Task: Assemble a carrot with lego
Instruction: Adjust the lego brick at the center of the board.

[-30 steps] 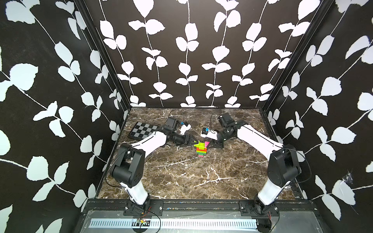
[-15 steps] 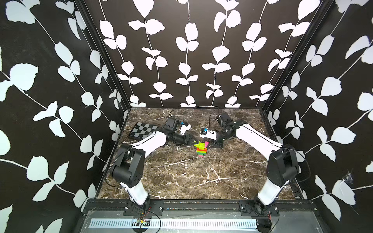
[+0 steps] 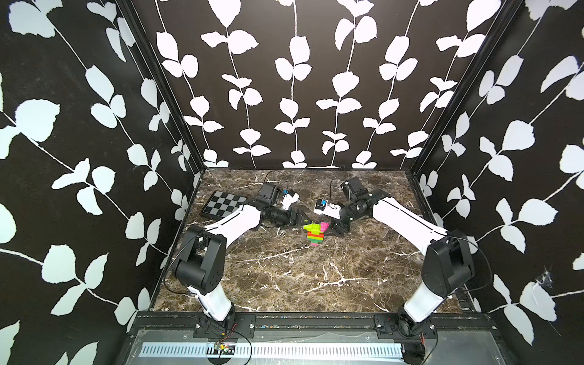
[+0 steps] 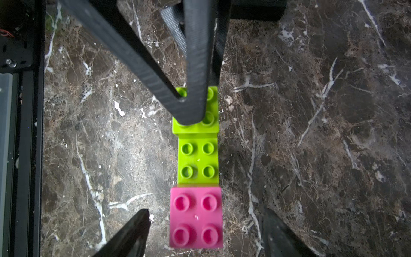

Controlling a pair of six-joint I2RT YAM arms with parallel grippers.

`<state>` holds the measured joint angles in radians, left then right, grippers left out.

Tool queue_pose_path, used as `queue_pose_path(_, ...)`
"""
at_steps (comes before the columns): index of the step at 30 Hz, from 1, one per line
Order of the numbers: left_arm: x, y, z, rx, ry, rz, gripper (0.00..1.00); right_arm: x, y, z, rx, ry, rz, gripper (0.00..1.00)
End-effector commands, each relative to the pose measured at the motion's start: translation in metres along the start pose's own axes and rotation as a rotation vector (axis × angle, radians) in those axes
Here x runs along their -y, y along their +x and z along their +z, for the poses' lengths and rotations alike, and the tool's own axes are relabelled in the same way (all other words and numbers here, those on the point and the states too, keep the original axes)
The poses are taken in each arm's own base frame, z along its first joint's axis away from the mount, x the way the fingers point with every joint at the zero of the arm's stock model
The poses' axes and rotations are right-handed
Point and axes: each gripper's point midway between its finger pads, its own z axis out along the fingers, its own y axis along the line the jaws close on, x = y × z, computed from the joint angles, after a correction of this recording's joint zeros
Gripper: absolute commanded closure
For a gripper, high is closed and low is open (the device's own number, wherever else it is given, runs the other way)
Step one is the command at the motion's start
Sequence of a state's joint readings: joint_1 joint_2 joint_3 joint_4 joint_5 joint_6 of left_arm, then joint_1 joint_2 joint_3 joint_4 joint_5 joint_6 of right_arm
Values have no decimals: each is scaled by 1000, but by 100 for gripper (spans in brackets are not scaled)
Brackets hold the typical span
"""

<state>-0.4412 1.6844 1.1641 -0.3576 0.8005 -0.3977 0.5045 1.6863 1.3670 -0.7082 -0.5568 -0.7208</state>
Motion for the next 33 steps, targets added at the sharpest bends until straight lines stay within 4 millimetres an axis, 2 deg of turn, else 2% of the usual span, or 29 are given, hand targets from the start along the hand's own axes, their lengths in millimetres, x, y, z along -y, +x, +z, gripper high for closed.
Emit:
queue_pose_path(1, 21, -15, -22, 64, 0, 64, 17, -6, -11, 5, 67, -7, -10, 19)
queue_pose_path(3, 19, -19, -30, 90, -14, 59, 17, -5, -16, 10, 78, -2, -20, 18)
queue_pose_path(5, 16, -23, -38, 116, -23, 54, 17, -8, -9, 21, 68, -11, -8, 18)
queue_pose_path(9, 17, -27, -49, 150, -28, 64, 17, -9, -10, 33, 74, -15, -7, 20)
queue_pose_path(16, 16, -25, -51, 151, -26, 62, 18, -14, -6, 43, 70, -42, 21, 33)
queue_pose_path(24, 16, -24, -52, 150, -23, 66, 18, -17, -5, 43, 73, -47, 41, 59)
queue_pose_path(28, 14, -22, -52, 149, -25, 64, 18, -17, -5, 41, 86, -34, 67, 67)
queue_pose_path(31, 15, -21, -54, 157, -28, 64, 18, -14, -15, 30, 160, -25, 135, 72)
queue_pose_path(33, 15, -22, -55, 171, -32, 65, 18, -7, -28, 15, 277, -18, 239, 73)
